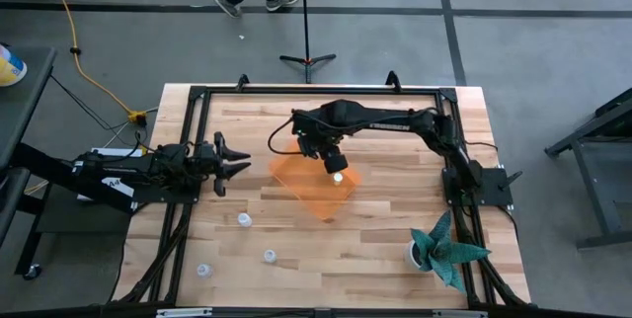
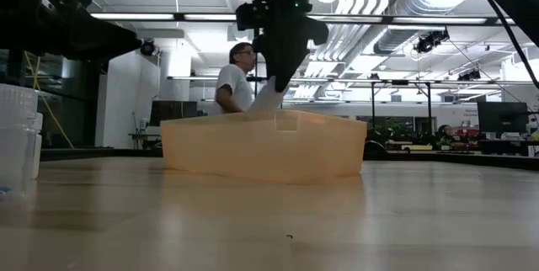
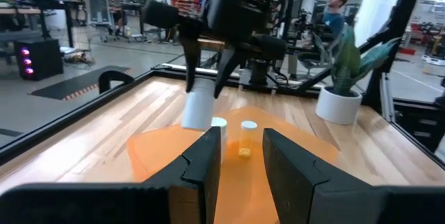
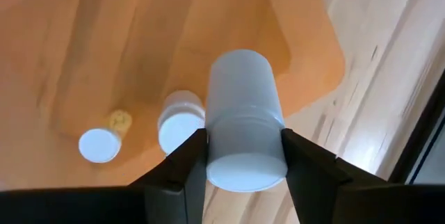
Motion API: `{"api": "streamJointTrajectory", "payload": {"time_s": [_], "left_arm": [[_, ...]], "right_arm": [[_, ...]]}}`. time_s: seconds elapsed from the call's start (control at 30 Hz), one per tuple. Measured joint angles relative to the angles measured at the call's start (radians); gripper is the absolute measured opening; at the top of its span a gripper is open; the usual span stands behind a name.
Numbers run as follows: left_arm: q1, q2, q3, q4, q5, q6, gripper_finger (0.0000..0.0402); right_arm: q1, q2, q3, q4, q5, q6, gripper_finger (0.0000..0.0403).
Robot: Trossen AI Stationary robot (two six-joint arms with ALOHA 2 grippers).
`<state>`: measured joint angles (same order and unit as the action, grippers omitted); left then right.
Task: Pick and place pill bottles into a basket
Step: Put the bottom white pill bottle into the orange bin
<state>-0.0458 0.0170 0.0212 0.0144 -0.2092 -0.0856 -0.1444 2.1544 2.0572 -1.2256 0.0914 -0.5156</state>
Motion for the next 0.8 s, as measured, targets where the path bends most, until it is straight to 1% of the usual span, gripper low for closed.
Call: {"api": "streamJointTrajectory", "payload": {"time_s": [0.1, 0.23, 0.37, 0.43, 0.57, 0.67, 0.8], "left_arm": [[0.0, 0.0, 0.0, 0.002, -0.008, 0.0, 0.0143], [0.0, 0.0, 0.0, 0.002, -0.01, -0.006, 0.0143], [0.0, 0.0, 0.0, 0.003, -0.012, -0.025, 0.0143], [0.0, 0.0, 0.0, 0.003, -0.013, -0.026, 0.0143], [0.0, 0.0, 0.0, 0.003, -0.013, -0.028, 0.0143], [0.0, 0.0, 0.0, 0.004, -0.013, -0.028, 0.0143], [0.0, 0.0, 0.0, 0.004, -0.013, -0.028, 0.0143]], "right_arm": [[0.0, 0.008, 0.001, 0.006, -0.02, -0.045, 0.0153], [0.002, 0.021, 0.003, 0.044, -0.063, -0.059, 0.0161], [0.035, 0.03, 0.002, 0.037, -0.026, -0.08, 0.0147], [0.056, 0.029, 0.003, 0.036, -0.037, -0.08, 0.0147], [0.092, 0.029, 0.003, -0.008, -0.076, -0.091, 0.0157], [0.113, 0.036, 0.003, -0.036, -0.083, -0.092, 0.0165], [0.127, 0.053, 0.002, -0.054, -0.099, -0.095, 0.0155]]}}
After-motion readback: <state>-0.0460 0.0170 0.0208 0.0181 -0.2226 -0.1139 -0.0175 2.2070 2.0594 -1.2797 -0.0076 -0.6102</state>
